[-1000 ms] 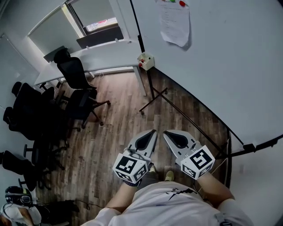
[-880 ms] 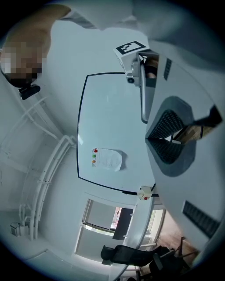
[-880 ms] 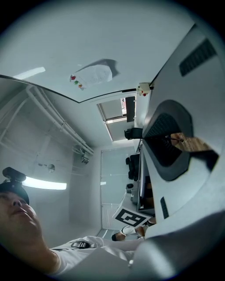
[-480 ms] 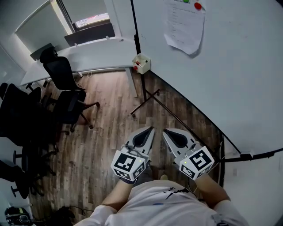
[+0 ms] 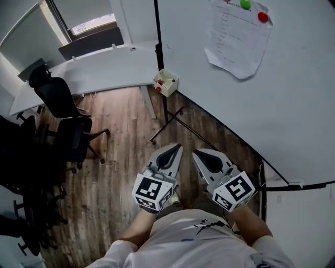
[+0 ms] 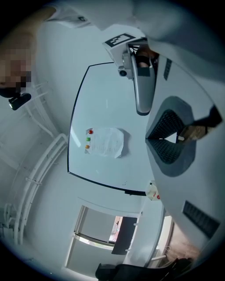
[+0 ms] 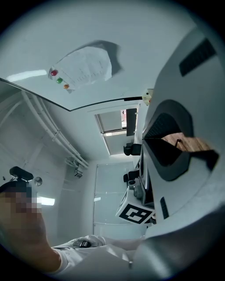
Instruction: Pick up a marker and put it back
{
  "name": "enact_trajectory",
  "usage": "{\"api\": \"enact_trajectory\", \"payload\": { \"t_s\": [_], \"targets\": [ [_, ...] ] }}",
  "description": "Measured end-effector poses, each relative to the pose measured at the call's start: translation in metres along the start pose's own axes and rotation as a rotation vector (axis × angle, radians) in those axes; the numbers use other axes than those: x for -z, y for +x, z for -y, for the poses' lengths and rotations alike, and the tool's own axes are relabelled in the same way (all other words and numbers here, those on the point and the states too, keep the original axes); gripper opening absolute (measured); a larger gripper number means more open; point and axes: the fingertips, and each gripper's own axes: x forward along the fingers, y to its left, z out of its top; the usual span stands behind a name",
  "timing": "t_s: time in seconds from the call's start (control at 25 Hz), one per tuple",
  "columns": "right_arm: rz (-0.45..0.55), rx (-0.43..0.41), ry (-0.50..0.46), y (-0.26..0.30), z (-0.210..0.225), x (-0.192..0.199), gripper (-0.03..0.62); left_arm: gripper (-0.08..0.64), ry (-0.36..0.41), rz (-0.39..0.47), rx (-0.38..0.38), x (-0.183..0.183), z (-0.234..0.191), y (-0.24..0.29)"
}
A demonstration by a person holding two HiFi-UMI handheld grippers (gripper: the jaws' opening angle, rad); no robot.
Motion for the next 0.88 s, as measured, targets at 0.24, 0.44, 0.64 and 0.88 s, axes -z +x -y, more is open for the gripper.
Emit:
{"api": "enact_trajectory", "payload": {
  "t_s": [0.24, 0.44, 0.64, 0.88],
  "targets": [
    [-0.023, 0.026, 0.008, 0.033, 0.025, 0.002, 0.014, 0.011, -0.004, -0.021, 0.003, 0.005, -0.036, 0.025],
    [-0.028, 0.009, 0.02, 0.066, 0.057, 0.008, 0.014, 0.011, -0.014, -0.046, -0.018, 0.011, -0.067, 0.057],
    [-0.021, -0.027, 0.014, 0.104, 0.099, 0.003, 0.014, 0.011, 0.002, -0.06, -0.061, 0.0, -0.1, 0.096],
    [-0.003, -0.076, 0.012, 0.141, 0.155, -0.012, 0.014, 0.011, 0.023, -0.096, -0.124, -0.005, -0.142, 0.154]
  ]
}}
